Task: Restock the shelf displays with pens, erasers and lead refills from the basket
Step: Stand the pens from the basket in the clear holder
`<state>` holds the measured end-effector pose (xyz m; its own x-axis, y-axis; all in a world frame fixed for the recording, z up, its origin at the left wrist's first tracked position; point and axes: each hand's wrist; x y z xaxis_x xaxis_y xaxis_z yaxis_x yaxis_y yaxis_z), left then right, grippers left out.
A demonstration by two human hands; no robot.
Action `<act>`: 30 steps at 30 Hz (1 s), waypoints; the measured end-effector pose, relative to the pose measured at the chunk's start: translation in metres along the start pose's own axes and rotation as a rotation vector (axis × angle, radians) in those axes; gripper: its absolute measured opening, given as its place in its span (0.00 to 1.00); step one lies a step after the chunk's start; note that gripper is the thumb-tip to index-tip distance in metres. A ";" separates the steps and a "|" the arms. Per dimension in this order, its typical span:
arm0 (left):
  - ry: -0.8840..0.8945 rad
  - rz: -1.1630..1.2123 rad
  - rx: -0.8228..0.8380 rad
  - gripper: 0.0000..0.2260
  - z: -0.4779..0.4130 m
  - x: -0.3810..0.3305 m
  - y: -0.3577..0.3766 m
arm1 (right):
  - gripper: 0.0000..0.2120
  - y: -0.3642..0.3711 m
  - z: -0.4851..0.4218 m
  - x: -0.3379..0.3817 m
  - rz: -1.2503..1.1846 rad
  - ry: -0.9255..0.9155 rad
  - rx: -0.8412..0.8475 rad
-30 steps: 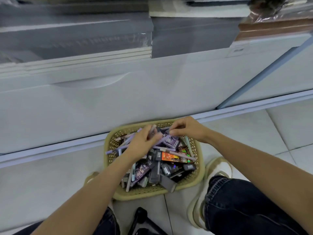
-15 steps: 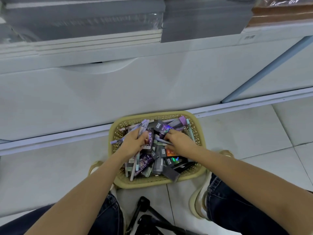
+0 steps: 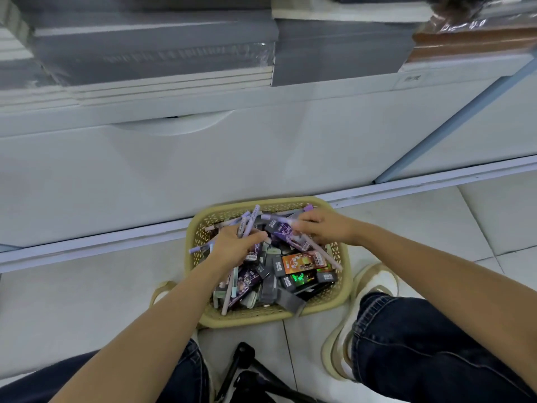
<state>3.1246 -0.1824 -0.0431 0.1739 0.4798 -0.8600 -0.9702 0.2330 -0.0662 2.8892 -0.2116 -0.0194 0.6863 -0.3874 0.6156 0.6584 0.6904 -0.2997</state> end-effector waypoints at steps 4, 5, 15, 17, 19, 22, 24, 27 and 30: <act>0.032 0.174 0.074 0.09 0.016 -0.029 0.026 | 0.15 0.002 0.018 0.034 -0.492 -0.120 -0.053; 0.066 0.199 0.082 0.09 0.021 -0.037 0.031 | 0.16 0.005 0.022 0.044 -0.532 -0.143 -0.071; 0.300 0.416 -0.288 0.08 0.059 -0.089 0.013 | 0.16 0.015 0.067 0.093 -0.468 -0.263 -0.258; 0.323 0.423 -0.296 0.08 0.068 -0.100 0.009 | 0.14 0.017 0.077 0.097 -0.448 -0.293 -0.181; 0.366 0.401 -0.277 0.07 0.078 -0.112 0.009 | 0.14 0.021 0.088 0.102 -0.396 -0.328 -0.130; 0.456 0.353 -0.285 0.11 0.095 -0.130 0.008 | 0.12 0.024 0.105 0.113 -0.278 -0.393 -0.086; 0.519 0.318 -0.295 0.11 0.106 -0.143 0.006 | 0.11 0.020 0.118 0.123 -0.234 -0.431 -0.096; 0.631 0.280 -0.214 0.07 0.124 -0.165 0.001 | 0.09 0.007 0.138 0.140 -0.192 -0.479 -0.176; 0.743 0.183 -0.142 0.11 0.142 -0.189 -0.005 | 0.07 -0.009 0.160 0.158 -0.111 -0.528 -0.174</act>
<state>3.1206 -0.1542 0.1919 -0.1010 -0.2042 -0.9737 -0.9936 0.0704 0.0883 2.9425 -0.1816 0.1971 0.3920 -0.0629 0.9178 0.7897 0.5348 -0.3006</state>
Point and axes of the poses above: each hand's wrist, its own z-axis away from the middle knuckle, its own y-axis out of the palm, x = y × z, and after that the axes turned 10 degrees about y, right-handed
